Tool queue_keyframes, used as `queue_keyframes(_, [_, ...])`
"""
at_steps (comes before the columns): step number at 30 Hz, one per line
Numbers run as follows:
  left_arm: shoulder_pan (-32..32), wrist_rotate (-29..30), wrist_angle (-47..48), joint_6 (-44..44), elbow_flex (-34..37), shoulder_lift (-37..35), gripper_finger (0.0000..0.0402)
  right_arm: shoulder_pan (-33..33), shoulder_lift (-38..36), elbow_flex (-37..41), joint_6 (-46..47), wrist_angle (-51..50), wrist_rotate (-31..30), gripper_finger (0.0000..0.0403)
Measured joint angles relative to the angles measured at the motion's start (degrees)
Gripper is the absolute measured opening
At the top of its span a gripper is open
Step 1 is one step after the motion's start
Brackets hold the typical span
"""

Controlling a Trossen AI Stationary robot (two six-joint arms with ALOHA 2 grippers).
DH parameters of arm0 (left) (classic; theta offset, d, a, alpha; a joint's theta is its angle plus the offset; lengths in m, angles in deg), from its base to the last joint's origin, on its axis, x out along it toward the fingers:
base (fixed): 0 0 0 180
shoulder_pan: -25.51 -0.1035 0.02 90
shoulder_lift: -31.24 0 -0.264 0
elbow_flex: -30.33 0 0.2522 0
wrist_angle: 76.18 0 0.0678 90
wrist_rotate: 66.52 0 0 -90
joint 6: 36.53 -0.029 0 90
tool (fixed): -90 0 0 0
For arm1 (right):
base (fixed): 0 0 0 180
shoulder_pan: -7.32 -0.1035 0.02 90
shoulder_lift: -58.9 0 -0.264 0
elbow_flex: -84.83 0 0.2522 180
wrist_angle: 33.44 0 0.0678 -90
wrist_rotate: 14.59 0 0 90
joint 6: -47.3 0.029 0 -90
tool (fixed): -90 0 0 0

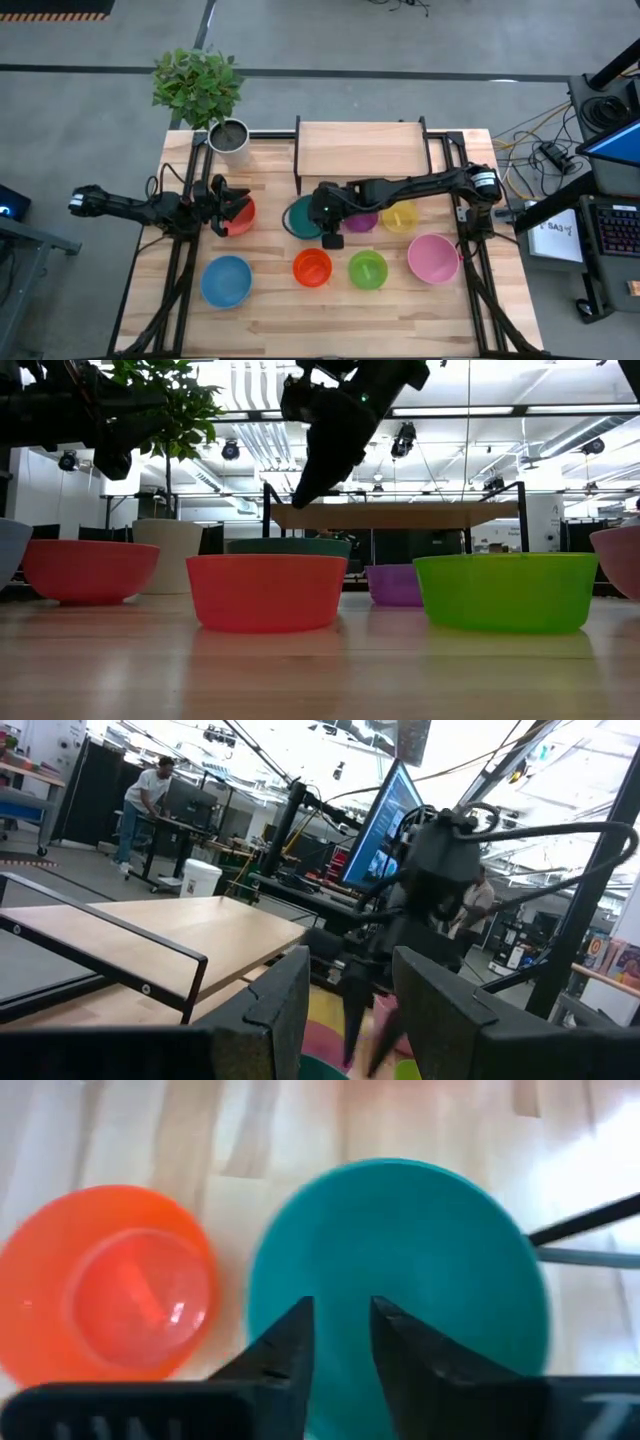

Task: Place and stack bowls onto a shelf
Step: Put the large dark green bowl on the shelf

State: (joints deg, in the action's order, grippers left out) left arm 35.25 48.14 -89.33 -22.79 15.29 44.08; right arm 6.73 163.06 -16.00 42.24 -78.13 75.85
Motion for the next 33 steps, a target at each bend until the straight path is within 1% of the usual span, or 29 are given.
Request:
queue_keyframes(5, [0.0, 0.0, 0.4, 0.0, 0.0, 0.4, 0.0129, -1.8, 0.0, 0.0, 0.5, 0.2, 0.0, 0.0176])
queue_keyframes(8, [0.0, 0.1, 0.4, 0.0, 0.0, 0.6, 0.0129, -2.5, 0.0, 0.1, 0.6, 0.4, 0.0, 0.0209])
queue_keyframes(11, [0.0, 0.1, 0.4, 0.0, 0.0, 0.6, 0.0129, -2.9, 1.1, 0.3, 0.5, 0.3, 0.0, 0.022])
queue_keyframes(15, [0.0, 0.1, 0.3, 0.1, 0.0, 0.5, 0.0129, -3.5, 2.9, 0.5, 0.1, 1.6, 1.5, 0.0218])
queue_keyframes(21, [0.0, 0.3, -0.3, 0.2, 0.0, 0.8, 0.0129, -3.7, 5.8, 0.7, 0.1, 3.2, 1.5, 0.0202])
queue_keyframes(25, [0.0, 0.4, -0.6, 0.2, 0.0, 0.8, 0.0129, -3.6, 7.0, 0.5, 0.3, 4.4, 1.4, 0.0173])
queue_keyframes(27, [0.0, 0.3, -0.3, 0.3, 0.0, 0.6, 0.0129, -3.6, 7.7, 0.4, 0.4, 5.9, 1.4, 0.015])
queue_keyframes(29, [0.0, 0.3, -0.7, 0.2, 0.0, 0.7, 0.0129, -3.6, 8.5, 0.5, 0.6, 5.4, 1.5, 0.0121])
queue_keyframes(33, [0.0, 0.3, -0.7, 0.2, 0.0, 0.6, 0.0129, -3.6, 9.1, 0.5, 0.5, 6.0, 1.4, 0.0052])
